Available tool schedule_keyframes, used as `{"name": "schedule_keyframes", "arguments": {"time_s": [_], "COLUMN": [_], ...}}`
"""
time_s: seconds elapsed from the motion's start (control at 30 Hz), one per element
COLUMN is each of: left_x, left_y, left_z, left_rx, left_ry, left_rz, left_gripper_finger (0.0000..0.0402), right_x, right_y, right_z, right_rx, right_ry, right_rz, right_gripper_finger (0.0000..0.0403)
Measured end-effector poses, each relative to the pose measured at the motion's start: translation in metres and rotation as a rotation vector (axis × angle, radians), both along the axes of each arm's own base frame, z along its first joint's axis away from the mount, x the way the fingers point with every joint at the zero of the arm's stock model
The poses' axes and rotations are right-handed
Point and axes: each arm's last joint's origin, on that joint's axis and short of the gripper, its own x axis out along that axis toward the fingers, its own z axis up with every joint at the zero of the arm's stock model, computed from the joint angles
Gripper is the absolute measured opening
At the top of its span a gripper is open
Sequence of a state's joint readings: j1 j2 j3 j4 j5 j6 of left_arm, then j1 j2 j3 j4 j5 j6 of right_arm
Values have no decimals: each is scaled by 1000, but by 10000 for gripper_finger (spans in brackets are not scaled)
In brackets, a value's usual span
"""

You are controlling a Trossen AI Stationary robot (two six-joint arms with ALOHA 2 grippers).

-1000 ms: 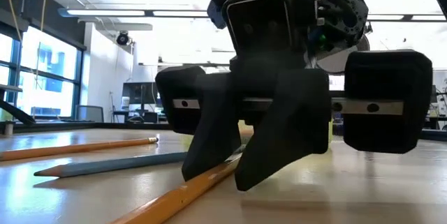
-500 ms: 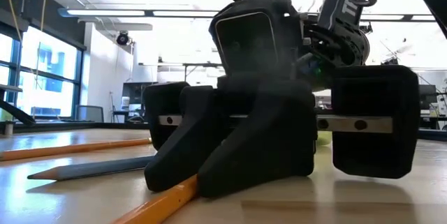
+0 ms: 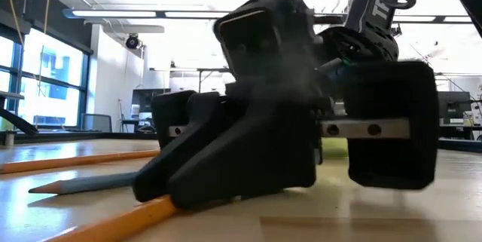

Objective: Pick & place school supplies into a supply box
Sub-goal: Put the orange pencil into the yellow supply box

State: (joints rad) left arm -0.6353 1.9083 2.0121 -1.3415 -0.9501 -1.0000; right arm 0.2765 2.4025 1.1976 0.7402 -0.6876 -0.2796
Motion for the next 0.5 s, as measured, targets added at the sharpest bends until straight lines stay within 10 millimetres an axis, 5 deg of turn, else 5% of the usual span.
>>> {"name": "schedule_keyframes", "arguments": {"time_s": [0.23,0.5], "left_x": [0,1], "left_y": [0,0], "left_z": [0,0], "left_rx": [-6,-7], "left_ry": [-7,-7], "left_rz": [2,2], "left_gripper_finger": [143,143], "right_x": [-3,-15], "right_y": [11,8], "right_z": [40,107], "right_rx": [52,-113], "right_ry": [74,103], "right_rz": [-46,-230], "right_gripper_finger": [56,59]}}
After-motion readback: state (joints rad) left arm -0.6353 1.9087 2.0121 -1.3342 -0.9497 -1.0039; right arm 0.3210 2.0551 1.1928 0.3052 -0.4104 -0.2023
